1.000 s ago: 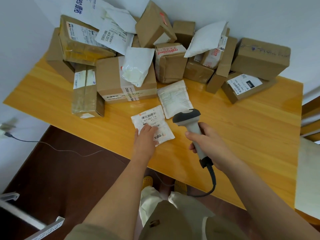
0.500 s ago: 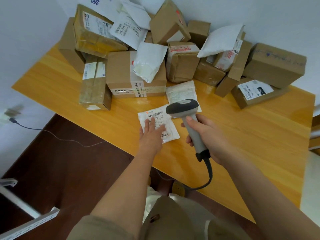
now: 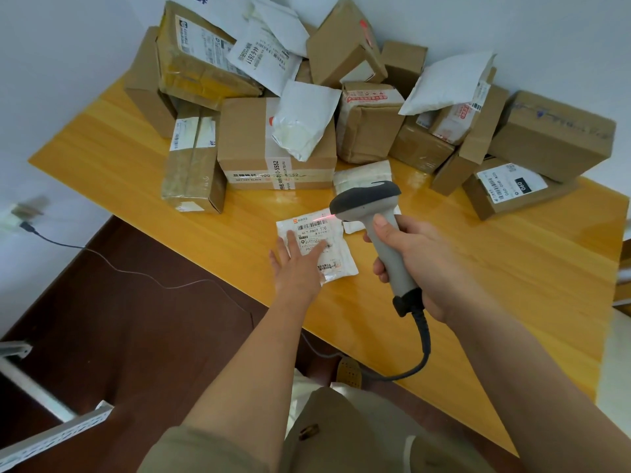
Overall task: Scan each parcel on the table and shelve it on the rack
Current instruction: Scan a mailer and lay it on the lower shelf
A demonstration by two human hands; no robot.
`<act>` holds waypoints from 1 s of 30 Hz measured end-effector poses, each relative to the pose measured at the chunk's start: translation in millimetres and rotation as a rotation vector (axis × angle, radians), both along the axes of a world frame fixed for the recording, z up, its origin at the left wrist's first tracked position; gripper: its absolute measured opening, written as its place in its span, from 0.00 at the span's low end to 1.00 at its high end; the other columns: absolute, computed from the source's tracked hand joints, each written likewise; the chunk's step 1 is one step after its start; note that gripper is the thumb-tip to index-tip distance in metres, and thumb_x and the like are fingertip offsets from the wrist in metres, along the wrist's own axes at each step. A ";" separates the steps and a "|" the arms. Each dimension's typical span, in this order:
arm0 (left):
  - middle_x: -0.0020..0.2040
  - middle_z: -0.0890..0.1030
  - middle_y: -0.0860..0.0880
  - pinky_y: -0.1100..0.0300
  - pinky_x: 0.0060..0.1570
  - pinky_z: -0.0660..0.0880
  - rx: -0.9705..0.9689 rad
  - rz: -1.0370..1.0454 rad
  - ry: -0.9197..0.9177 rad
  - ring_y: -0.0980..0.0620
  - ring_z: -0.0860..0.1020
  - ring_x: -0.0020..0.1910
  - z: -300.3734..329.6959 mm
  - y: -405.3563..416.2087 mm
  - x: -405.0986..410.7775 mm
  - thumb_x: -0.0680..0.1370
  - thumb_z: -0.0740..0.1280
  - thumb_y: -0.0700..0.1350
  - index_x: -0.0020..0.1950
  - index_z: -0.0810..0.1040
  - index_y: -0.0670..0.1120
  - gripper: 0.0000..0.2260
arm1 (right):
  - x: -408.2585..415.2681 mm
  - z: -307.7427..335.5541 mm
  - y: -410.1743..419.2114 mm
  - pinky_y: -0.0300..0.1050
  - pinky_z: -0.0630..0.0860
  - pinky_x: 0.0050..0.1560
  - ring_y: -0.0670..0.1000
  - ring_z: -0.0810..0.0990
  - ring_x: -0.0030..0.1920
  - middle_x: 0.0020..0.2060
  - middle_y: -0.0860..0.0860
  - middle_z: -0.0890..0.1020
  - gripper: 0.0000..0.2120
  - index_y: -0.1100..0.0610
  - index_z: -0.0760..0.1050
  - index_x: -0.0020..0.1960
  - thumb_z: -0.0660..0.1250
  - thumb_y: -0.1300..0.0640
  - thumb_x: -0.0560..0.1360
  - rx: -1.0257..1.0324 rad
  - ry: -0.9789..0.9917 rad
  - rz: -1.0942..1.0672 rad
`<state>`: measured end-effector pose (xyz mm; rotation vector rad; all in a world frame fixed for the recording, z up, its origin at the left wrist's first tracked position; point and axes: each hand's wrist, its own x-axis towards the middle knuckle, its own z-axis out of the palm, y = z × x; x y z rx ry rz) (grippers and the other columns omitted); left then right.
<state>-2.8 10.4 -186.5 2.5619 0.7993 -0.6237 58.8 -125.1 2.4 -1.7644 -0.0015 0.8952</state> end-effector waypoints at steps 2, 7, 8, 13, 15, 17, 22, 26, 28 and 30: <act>0.79 0.35 0.38 0.37 0.75 0.38 -0.001 0.004 0.004 0.34 0.35 0.77 0.0 -1.9 0.9 0.82 0.62 0.47 0.79 0.50 0.64 0.31 | -1.5 2.0 0.3 0.45 0.75 0.35 0.48 0.76 0.32 0.45 0.56 0.78 0.10 0.57 0.77 0.51 0.64 0.50 0.81 -0.012 -0.011 0.005; 0.76 0.31 0.34 0.35 0.73 0.38 0.014 0.061 0.010 0.32 0.30 0.74 2.8 -10.1 3.2 0.82 0.63 0.43 0.79 0.50 0.64 0.32 | -4.5 7.4 1.4 0.45 0.74 0.36 0.49 0.76 0.33 0.44 0.56 0.78 0.11 0.57 0.76 0.52 0.63 0.49 0.81 -0.029 -0.039 -0.009; 0.76 0.32 0.33 0.35 0.73 0.38 0.018 0.073 0.019 0.31 0.31 0.74 3.7 -11.4 3.5 0.82 0.62 0.43 0.78 0.50 0.64 0.32 | -4.8 8.3 1.3 0.46 0.74 0.36 0.49 0.76 0.33 0.45 0.56 0.78 0.11 0.56 0.76 0.51 0.63 0.49 0.81 -0.028 -0.033 -0.018; 0.76 0.45 0.31 0.36 0.74 0.44 0.055 0.101 0.051 0.30 0.44 0.76 7.0 -13.4 5.6 0.81 0.64 0.47 0.78 0.51 0.65 0.31 | -6.2 13.8 1.8 0.43 0.75 0.33 0.48 0.76 0.30 0.46 0.55 0.79 0.11 0.56 0.77 0.50 0.64 0.48 0.80 0.014 0.038 -0.092; 0.76 0.47 0.32 0.39 0.74 0.49 0.048 0.121 0.054 0.32 0.49 0.75 7.9 -13.4 6.5 0.81 0.64 0.47 0.78 0.52 0.65 0.31 | -6.9 16.2 1.5 0.43 0.75 0.32 0.48 0.75 0.29 0.46 0.55 0.79 0.11 0.57 0.77 0.51 0.64 0.49 0.80 0.030 0.058 -0.114; 0.76 0.48 0.33 0.43 0.72 0.56 0.024 0.138 0.039 0.34 0.53 0.73 8.5 -14.2 6.8 0.81 0.64 0.45 0.78 0.53 0.64 0.31 | -7.5 18.1 0.9 0.43 0.75 0.32 0.48 0.75 0.29 0.46 0.55 0.79 0.12 0.58 0.77 0.52 0.64 0.49 0.80 0.043 0.069 -0.128; 0.73 0.53 0.37 0.50 0.65 0.66 -0.007 0.157 -0.052 0.38 0.58 0.69 8.3 -17.5 4.9 0.80 0.65 0.41 0.78 0.57 0.61 0.31 | -8.9 22.3 -2.5 0.43 0.75 0.32 0.48 0.75 0.30 0.46 0.55 0.79 0.13 0.58 0.76 0.53 0.64 0.48 0.80 0.053 0.073 -0.160; 0.74 0.51 0.39 0.53 0.62 0.69 -0.008 0.158 -0.107 0.39 0.58 0.68 10.5 -22.9 2.3 0.79 0.64 0.36 0.78 0.59 0.60 0.32 | -9.7 25.0 -5.0 0.43 0.74 0.32 0.48 0.75 0.29 0.46 0.55 0.78 0.13 0.59 0.76 0.53 0.64 0.48 0.80 0.053 0.065 -0.171; 0.75 0.48 0.40 0.53 0.61 0.70 -0.013 0.167 -0.123 0.40 0.58 0.68 11.6 -24.8 1.3 0.79 0.64 0.34 0.77 0.60 0.60 0.33 | -10.1 25.9 -6.6 0.42 0.75 0.32 0.47 0.75 0.29 0.46 0.55 0.78 0.14 0.59 0.76 0.54 0.64 0.48 0.80 0.052 0.064 -0.170; 0.75 0.47 0.41 0.53 0.60 0.71 -0.017 0.180 -0.137 0.40 0.57 0.68 11.6 -25.6 0.2 0.78 0.64 0.33 0.77 0.60 0.60 0.34 | -11.0 26.8 -8.2 0.42 0.75 0.31 0.47 0.75 0.29 0.47 0.55 0.78 0.13 0.59 0.76 0.53 0.64 0.49 0.80 0.056 0.064 -0.171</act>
